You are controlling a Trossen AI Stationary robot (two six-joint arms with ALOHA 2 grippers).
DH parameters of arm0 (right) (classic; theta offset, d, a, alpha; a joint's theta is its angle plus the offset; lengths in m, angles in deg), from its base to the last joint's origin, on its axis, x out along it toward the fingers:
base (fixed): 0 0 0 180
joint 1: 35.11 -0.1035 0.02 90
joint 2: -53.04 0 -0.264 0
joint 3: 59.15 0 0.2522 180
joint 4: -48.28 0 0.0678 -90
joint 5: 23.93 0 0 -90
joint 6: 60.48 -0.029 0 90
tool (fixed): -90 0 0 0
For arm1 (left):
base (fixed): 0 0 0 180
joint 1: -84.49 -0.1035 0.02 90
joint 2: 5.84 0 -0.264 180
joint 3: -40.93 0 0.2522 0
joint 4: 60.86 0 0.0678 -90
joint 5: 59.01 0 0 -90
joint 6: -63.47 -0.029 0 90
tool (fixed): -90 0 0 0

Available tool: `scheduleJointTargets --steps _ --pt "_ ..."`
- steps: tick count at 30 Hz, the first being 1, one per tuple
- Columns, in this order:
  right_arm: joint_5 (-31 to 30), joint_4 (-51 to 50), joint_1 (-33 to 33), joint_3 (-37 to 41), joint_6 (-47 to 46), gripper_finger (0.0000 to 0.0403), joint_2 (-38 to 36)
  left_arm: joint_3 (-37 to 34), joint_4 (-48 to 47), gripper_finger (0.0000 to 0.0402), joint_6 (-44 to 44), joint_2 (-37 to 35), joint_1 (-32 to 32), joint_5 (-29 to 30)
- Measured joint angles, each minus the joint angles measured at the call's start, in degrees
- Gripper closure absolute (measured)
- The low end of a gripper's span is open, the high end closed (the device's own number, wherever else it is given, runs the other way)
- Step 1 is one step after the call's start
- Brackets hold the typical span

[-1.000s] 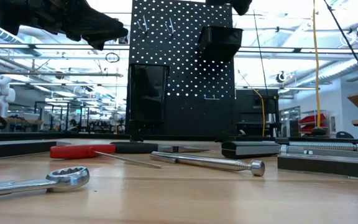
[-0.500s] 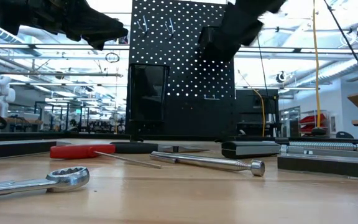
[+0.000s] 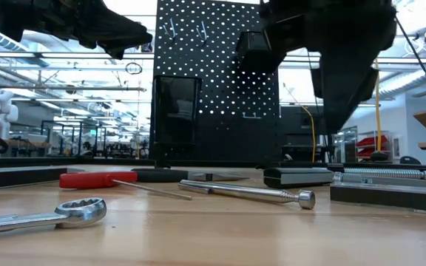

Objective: Hang tools onto peg board
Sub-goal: Put the leveler into the right black bin on the pegboard

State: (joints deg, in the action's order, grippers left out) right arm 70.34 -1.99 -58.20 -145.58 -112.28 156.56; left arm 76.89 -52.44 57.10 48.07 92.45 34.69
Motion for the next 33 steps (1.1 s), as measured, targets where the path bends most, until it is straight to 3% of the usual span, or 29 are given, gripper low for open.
scheduleJointTargets --steps 13,20,33 --pt "-1.5 -1.0 -0.5 0.0 -1.5 0.0129 0.0 0.0 -0.3 0.0281 0.0 0.0 0.0 0.0" --pt "-7.0 -2.2 -3.7 0.0 -5.5 0.0126 0.1 0.0 -0.2 0.0281 0.0 0.0 0.0 0.0" --pt "-4.1 -0.3 -5.9 0.0 -8.8 0.0135 7.1 0.0 -0.1 0.0281 0.0 0.0 0.0 0.0"
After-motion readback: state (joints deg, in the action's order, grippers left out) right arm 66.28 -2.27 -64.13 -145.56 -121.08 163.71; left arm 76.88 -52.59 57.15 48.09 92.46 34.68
